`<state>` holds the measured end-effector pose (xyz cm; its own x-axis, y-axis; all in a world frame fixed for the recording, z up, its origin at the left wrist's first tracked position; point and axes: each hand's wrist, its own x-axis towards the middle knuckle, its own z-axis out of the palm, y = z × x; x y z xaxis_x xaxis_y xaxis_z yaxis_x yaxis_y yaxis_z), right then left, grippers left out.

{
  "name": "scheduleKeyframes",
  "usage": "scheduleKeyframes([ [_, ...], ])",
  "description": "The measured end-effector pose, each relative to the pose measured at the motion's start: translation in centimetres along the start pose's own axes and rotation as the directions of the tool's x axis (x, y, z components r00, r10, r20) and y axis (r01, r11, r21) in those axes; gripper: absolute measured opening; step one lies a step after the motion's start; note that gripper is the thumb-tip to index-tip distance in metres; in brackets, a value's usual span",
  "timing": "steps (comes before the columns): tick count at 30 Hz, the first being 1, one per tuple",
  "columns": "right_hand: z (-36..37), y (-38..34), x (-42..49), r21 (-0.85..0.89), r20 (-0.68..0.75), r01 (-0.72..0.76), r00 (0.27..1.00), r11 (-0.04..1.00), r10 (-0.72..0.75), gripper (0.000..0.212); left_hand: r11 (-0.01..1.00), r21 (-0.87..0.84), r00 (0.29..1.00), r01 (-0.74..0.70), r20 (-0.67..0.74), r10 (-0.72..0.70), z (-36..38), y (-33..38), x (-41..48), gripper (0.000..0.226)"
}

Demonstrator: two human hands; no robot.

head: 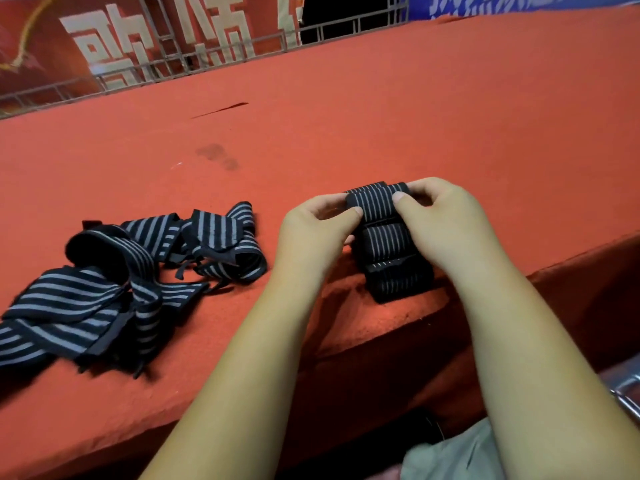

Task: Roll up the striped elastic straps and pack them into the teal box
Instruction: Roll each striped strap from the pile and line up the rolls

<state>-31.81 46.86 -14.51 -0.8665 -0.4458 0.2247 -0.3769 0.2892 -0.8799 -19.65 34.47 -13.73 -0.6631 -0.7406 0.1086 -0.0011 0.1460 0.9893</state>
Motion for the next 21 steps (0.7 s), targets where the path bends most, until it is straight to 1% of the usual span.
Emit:
scheduleKeyframes([
  [7,0.0,-0.2,0.1,0.055,0.026,-0.06,0.998,0.997,0.058,0.018,0.999,0.049,1.0,-0.018,-0.001,0.018,-0.4,0.2,-0.3,0.017],
  [11,-0.2,-0.4,-0.3,0.045,0.039,-0.07,0.997,0.997,0.068,0.019,0.998,0.069,1.0,-0.003,-0.009,0.004,-0.8,0.3,-0.7,0.026],
  [16,0.1,-0.5,-0.8,0.083,0.0,-0.064,0.998,0.994,0.064,0.021,0.994,0.105,1.0,-0.01,0.011,0.009,-1.2,0.3,-1.5,0.022],
  [21,0.0,-0.3,-0.8,0.068,0.001,-0.06,0.998,0.996,0.06,0.021,0.995,0.103,1.0,-0.01,0.014,0.009,-1.8,0.4,-1.9,0.019],
])
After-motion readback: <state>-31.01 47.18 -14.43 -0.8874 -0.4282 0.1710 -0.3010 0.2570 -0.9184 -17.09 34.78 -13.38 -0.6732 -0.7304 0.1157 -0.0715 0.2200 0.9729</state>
